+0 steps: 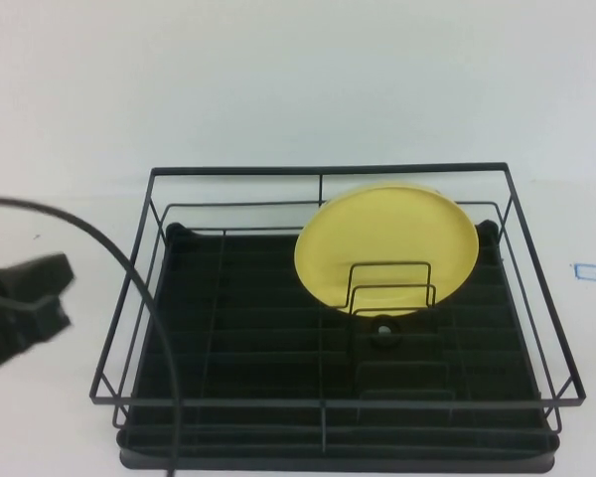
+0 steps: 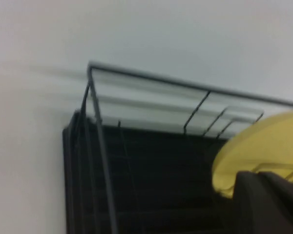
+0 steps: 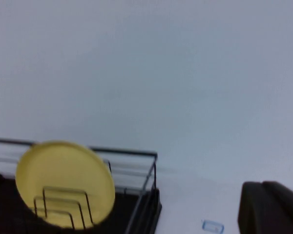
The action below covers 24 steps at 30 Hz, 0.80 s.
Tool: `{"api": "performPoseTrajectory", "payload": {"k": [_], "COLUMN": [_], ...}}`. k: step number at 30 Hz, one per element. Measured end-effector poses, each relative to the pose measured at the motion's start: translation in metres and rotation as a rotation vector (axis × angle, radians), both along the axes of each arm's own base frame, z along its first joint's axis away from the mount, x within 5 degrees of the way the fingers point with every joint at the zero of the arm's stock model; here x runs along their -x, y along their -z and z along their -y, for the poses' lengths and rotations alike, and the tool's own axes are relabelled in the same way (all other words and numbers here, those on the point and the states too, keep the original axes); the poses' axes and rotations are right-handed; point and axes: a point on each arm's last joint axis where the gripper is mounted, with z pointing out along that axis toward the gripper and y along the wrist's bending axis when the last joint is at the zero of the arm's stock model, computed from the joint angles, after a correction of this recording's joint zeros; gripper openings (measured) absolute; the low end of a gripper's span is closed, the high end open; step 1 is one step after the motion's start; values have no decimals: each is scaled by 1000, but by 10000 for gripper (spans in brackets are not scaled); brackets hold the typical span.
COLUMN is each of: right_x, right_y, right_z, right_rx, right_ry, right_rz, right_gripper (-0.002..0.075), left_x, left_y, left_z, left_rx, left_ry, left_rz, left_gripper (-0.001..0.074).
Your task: Place plate on rack
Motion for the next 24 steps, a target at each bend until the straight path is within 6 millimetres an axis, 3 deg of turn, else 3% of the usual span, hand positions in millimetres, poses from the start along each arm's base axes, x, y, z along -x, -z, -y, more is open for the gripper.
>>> {"api": "performPoseTrajectory", "payload": {"k": [5,10,14,24], "right_x": [-35,-59,-69,-73], "right_y": [24,43,64,102], "right_z": [-15,-24,-28,-29], "right_rx": [90,182,227,277], "right_ry": [-19,-35,-41,-49], "right_rz": [-57,-101,-196,-320], "right_gripper": [-1,-1,-1,-2], "left_x": [-2,-3,-2,-2], "left_y": [12,9,5,4], "left_z": [2,5,9,6], "left_rx": [-21,69,168,165], "left_ry": [35,34,65,15], "left_rz": [14,18,12,27], "left_gripper": [0,0,0,0]}}
